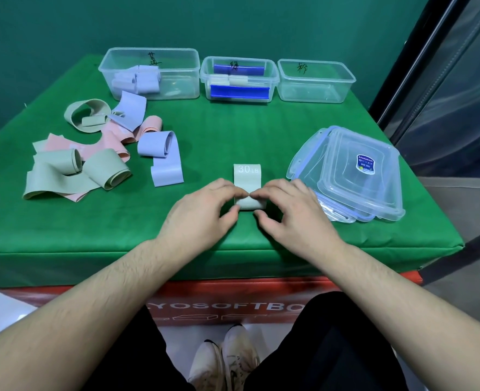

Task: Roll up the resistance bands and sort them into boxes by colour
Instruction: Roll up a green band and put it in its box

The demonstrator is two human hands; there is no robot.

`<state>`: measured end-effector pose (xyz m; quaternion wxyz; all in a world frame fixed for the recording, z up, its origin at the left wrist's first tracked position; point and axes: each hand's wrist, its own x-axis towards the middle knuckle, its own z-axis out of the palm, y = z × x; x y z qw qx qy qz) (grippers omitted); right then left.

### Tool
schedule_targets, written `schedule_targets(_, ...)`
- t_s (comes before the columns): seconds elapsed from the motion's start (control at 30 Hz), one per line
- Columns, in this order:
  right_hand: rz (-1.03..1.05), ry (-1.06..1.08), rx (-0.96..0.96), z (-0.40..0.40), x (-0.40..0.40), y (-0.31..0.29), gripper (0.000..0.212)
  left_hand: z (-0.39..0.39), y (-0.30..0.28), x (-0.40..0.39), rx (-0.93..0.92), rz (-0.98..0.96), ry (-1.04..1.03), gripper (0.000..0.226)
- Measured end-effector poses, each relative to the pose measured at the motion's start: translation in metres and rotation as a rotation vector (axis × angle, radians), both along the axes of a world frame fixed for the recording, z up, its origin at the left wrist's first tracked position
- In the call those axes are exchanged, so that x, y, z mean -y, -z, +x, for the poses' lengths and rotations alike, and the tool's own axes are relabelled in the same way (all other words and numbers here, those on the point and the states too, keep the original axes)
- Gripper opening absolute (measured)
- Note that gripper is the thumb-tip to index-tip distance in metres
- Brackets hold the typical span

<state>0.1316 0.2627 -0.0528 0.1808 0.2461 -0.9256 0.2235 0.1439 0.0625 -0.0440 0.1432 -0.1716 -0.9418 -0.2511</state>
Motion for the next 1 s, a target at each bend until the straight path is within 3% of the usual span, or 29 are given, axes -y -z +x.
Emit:
schedule_targets(0.2, -0.001, 0.008, 0.027, -0.006, 0.001, 0.0, 0.031, 0.005, 0.003, -0.001, -0.093, -0.077, -0.016, 0.027)
schedule_targets(0.4, 0.023, 0.036, 0.002, -0.007, 0.001, 0.001, 0.039, -0.001, 0.002, -0.001, -0.057, -0.12, -0.04, 0.032)
schedule_targets(0.6, 0.014, 0.017, 0.049, -0.014, 0.002, 0.0, 0.029, -0.008, 0.001, -0.003, -0.013, -0.117, -0.046, 0.032)
schedule_targets(1.0, -0.004, -0.064, -0.026, 0.023, -0.006, 0.005, 0.027, 0.027, 0.008, 0.009, -0.174, -0.083, 0.04, 0.023)
